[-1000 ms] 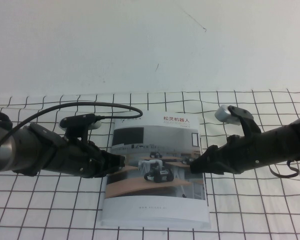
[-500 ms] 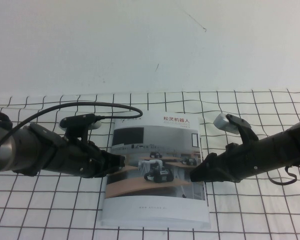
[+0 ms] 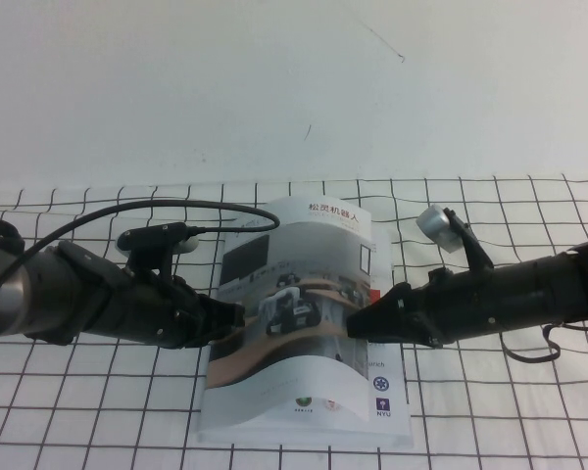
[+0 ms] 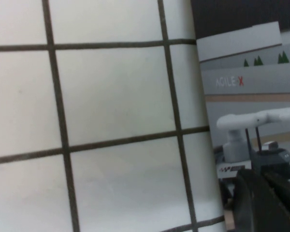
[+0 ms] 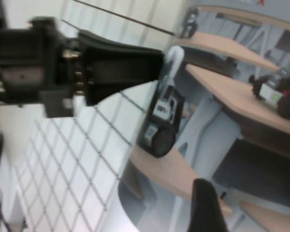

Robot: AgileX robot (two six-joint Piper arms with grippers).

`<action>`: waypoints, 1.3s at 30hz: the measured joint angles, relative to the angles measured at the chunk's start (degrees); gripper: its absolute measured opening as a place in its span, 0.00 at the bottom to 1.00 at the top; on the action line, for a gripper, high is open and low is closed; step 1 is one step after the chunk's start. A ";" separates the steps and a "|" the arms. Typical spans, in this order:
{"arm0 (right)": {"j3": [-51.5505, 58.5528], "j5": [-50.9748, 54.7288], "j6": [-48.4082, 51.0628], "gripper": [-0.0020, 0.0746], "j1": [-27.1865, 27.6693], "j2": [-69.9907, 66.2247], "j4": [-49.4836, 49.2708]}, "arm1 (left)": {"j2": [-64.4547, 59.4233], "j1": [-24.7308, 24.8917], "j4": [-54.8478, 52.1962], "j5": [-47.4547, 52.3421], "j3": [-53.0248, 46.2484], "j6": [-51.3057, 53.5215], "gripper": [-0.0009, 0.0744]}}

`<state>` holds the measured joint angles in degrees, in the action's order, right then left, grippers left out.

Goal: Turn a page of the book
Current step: Open the closed book

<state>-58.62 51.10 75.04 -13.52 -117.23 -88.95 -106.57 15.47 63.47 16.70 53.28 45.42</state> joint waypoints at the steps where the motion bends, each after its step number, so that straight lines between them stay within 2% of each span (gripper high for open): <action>1: 0.00 0.99 0.58 0.56 0.00 0.00 -0.63 | 0.00 0.00 0.00 0.00 0.00 0.00 0.01; 15: -0.14 13.67 6.43 0.56 0.00 0.00 -7.84 | 0.00 0.00 0.13 0.04 0.00 0.00 0.01; 31: -4.12 14.28 5.28 0.56 -0.27 -0.03 -8.07 | 4.11 0.00 0.21 -1.66 -0.11 0.67 0.01; 39: -8.81 14.28 2.93 0.56 -3.51 -0.13 -8.07 | 4.22 0.00 0.21 -1.66 -0.19 0.66 0.01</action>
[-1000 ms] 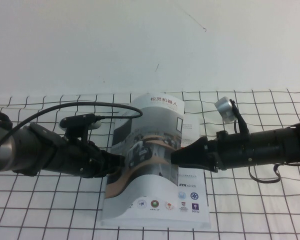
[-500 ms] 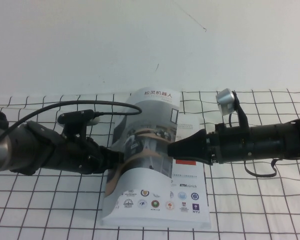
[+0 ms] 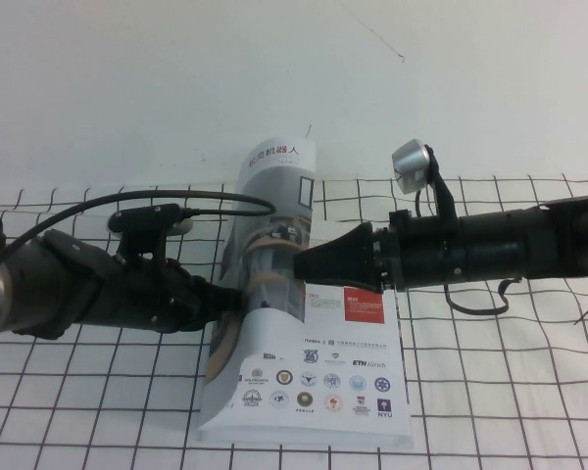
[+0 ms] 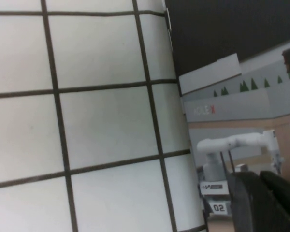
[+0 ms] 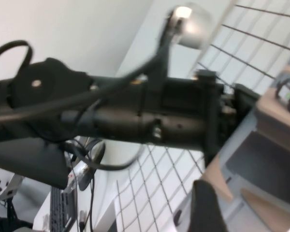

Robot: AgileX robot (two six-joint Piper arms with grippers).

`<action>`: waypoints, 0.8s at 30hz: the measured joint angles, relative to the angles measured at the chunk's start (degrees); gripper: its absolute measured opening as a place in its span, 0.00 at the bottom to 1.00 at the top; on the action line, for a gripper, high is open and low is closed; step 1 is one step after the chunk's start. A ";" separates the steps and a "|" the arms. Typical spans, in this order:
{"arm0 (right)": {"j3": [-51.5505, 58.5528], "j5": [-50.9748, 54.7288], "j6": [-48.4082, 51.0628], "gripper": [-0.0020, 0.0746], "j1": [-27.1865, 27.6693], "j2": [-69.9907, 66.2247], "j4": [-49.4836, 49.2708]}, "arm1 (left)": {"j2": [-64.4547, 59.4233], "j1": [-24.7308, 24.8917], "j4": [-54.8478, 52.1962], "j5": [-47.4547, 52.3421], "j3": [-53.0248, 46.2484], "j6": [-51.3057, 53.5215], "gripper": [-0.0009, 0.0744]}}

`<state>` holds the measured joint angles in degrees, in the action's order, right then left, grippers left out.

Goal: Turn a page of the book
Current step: Open the closed book

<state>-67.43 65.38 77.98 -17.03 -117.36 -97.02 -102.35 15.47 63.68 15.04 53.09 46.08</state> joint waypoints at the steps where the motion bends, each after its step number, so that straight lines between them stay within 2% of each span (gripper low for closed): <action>1: -0.54 0.00 -0.11 0.56 -0.45 0.00 0.00 | 0.00 0.00 0.00 0.00 0.00 0.00 0.01; 10: -2.83 0.34 -0.32 0.56 -2.27 0.00 -0.11 | 2.10 0.00 0.00 -0.62 -0.14 0.43 0.01; 24: -2.83 0.79 -0.32 0.56 -2.68 0.00 -0.11 | 17.52 0.00 -2.35 -0.84 -0.27 0.43 0.01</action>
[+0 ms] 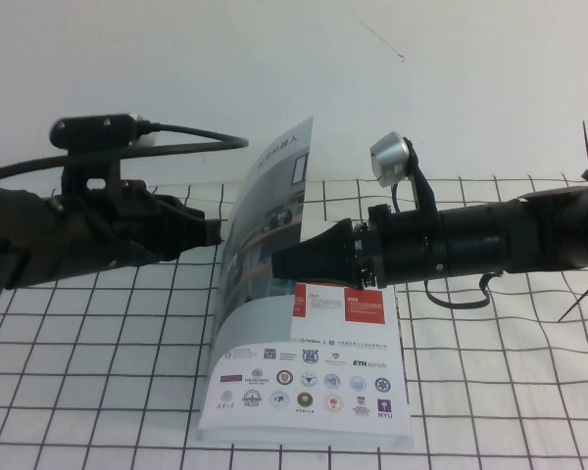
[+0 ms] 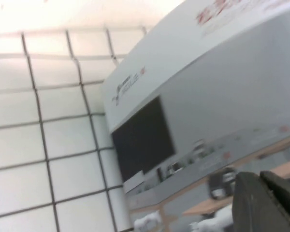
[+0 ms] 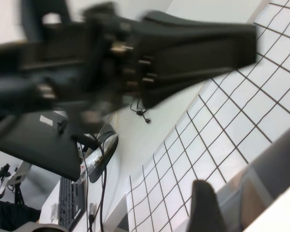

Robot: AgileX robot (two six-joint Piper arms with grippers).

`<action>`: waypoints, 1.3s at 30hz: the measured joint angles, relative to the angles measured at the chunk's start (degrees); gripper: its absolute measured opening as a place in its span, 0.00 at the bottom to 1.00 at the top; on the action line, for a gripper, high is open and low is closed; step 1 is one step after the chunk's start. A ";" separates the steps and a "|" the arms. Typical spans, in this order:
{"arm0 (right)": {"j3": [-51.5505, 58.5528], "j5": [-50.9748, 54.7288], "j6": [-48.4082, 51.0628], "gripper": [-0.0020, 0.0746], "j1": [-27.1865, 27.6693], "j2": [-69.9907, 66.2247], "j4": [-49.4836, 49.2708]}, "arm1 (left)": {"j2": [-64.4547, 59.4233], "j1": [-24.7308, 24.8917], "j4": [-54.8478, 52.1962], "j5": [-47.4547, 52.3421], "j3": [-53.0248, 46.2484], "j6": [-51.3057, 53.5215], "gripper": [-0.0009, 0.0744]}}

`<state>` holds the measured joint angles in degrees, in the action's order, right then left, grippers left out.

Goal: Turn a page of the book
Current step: Open the closed book

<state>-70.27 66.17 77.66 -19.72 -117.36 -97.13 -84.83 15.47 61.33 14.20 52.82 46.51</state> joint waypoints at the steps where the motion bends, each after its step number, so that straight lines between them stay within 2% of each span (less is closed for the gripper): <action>1: 0.00 0.00 0.00 0.56 0.00 0.00 0.00 | 1.01 0.00 -0.28 0.55 -0.11 0.00 0.01; 4: 0.00 0.05 0.00 0.56 0.00 0.00 0.00 | 4.89 0.00 -1.93 4.00 -0.11 -0.27 0.01; 10: 0.00 0.05 -0.09 0.56 0.00 0.00 0.00 | 12.23 1.07 -8.00 17.04 -1.23 -2.83 0.01; 16: 0.00 0.05 -0.31 0.56 -0.14 0.00 0.00 | 19.78 6.90 -8.98 19.64 -9.89 -5.85 0.01; 20: -0.23 0.05 -0.44 0.56 -0.62 0.00 0.00 | 21.51 13.87 -8.16 13.94 -18.04 -7.24 0.01; 27: -3.52 0.05 -2.37 0.56 -2.69 0.00 0.11 | 20.52 24.99 -3.53 -7.27 -23.25 -7.36 0.01; 33: -5.78 0.14 -2.97 0.56 -4.38 0.00 0.11 | 17.35 26.98 0.03 -19.84 -23.25 -7.36 0.01; 39: -5.83 0.27 -3.94 0.56 -5.03 0.00 0.20 | 15.69 27.21 2.72 -23.45 -23.25 -7.36 0.01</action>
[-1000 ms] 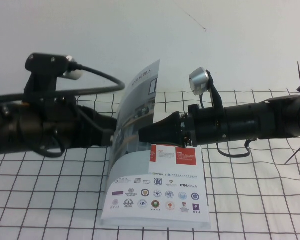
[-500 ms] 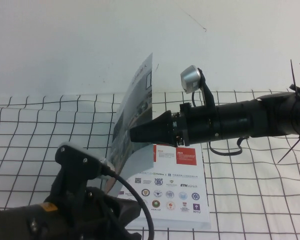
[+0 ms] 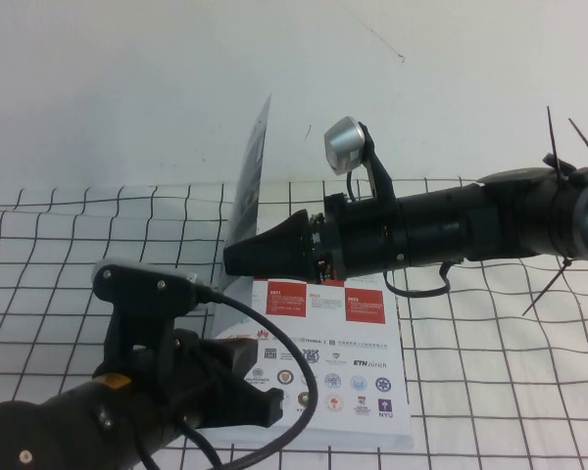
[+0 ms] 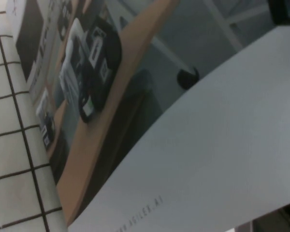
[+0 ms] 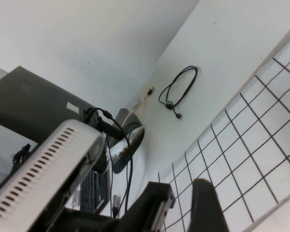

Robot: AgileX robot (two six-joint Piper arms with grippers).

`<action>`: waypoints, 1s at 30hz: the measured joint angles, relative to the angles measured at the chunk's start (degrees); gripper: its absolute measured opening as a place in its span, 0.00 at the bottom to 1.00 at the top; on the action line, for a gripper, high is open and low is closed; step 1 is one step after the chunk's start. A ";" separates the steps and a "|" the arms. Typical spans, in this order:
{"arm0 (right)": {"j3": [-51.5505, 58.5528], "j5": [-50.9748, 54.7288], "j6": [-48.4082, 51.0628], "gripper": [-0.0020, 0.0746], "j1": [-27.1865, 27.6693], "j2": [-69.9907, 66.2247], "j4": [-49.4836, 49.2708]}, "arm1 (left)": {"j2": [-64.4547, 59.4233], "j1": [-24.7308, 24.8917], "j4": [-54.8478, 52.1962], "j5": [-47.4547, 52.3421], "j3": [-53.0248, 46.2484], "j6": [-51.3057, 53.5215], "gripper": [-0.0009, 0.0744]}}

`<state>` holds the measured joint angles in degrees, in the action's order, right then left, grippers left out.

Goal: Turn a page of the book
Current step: Open the closed book

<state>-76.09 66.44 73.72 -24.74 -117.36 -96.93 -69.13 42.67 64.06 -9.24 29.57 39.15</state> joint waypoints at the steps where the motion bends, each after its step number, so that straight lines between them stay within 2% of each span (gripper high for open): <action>1: 0.00 0.00 -0.27 0.56 -0.03 0.00 0.00 | -0.05 0.10 0.65 -0.13 0.00 0.00 0.01; 18: -0.86 0.78 -0.32 0.56 0.13 11.74 1.48 | -0.14 0.08 9.11 -4.34 -0.13 0.00 0.01; 26: -0.98 0.41 -2.64 0.55 1.83 13.61 21.12 | -0.14 0.08 16.49 -6.46 -0.13 2.40 0.01; 30: -0.98 -4.08 -4.14 0.50 1.91 13.21 29.39 | -0.14 0.08 24.53 -9.53 -0.13 6.69 0.01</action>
<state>-77.07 62.36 69.58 -22.83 -104.15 -67.54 -69.27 42.76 88.59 -18.77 29.45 45.85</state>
